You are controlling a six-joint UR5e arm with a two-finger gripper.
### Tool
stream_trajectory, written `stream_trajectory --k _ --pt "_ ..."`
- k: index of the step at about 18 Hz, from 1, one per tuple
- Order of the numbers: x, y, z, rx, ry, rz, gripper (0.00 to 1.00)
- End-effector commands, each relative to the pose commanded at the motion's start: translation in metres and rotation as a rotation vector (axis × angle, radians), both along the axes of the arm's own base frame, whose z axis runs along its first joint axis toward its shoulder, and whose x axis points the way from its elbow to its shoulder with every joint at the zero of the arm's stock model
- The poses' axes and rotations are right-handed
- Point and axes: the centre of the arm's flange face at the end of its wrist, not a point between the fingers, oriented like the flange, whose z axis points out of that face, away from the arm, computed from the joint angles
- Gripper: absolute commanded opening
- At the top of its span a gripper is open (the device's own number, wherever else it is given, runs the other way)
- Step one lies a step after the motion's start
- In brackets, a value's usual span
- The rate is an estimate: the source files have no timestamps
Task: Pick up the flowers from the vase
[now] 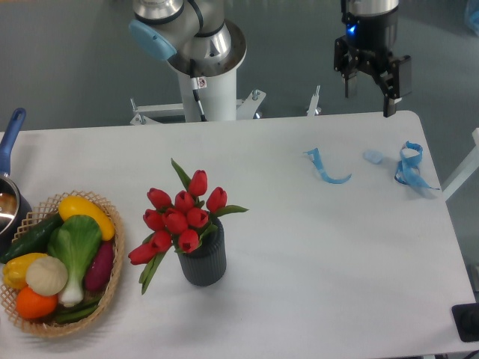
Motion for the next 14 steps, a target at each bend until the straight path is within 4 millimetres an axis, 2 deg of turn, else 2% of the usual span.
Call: stream_trajectory --k 4,6,10,14 --pt "-0.001 -0.001 -0.001 0.002 -0.002 0.0 1.0" --pt "0.002 -0.001 -0.007 0.001 -0.015 0.001 1.0" --pt "0.007 0.001 -0.029 0.13 -0.082 0.045 1.0" --pt "0.019 0.008 -0.046 0.177 -0.121 0.153 1.0"
